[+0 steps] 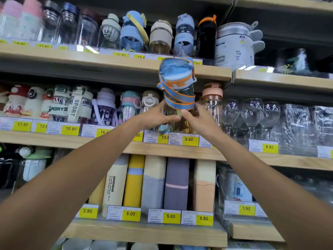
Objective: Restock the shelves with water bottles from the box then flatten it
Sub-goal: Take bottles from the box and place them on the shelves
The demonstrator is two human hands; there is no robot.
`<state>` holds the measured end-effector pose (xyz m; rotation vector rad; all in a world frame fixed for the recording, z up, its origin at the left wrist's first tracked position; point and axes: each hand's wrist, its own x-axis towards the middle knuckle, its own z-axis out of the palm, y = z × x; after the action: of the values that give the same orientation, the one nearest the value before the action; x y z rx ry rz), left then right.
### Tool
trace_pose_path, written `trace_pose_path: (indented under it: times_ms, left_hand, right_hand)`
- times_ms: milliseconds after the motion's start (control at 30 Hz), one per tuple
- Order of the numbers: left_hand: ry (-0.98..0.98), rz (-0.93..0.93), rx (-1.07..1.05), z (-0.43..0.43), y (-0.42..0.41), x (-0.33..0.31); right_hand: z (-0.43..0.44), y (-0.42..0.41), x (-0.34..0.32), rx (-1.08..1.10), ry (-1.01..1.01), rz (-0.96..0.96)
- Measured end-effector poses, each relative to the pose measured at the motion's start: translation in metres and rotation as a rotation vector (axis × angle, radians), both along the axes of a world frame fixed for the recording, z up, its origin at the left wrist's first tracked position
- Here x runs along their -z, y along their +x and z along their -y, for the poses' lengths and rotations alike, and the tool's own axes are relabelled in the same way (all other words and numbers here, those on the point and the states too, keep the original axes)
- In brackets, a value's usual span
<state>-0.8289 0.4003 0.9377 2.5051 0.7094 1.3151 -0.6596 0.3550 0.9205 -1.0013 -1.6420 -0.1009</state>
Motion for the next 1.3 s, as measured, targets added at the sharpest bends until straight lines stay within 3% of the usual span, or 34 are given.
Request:
trace_pose_path:
  times_ms: [200,567,900,1300]
  left_hand:
    - [-0.11,-0.044,0.064,-0.016,0.0,0.014]
    - [-0.273,-0.033,0.034,-0.022,-0.011,0.007]
    - [-0.089,0.045,-0.175,-0.02,0.004,0.008]
    - [-0.072,-0.058,-0.094,-0.016,0.026,0.0]
  right_hand:
    - [-0.016,-0.012,0.003,0.107,0.013,0.028]
    - [-0.036,-0.028,0.0,0.195,-0.15,-0.001]
    - [-0.038,-0.025,-0.008,0.318,-0.237,-0.011]
    - [-0.022,-0.007,0.0,0.378,-0.148,0.067]
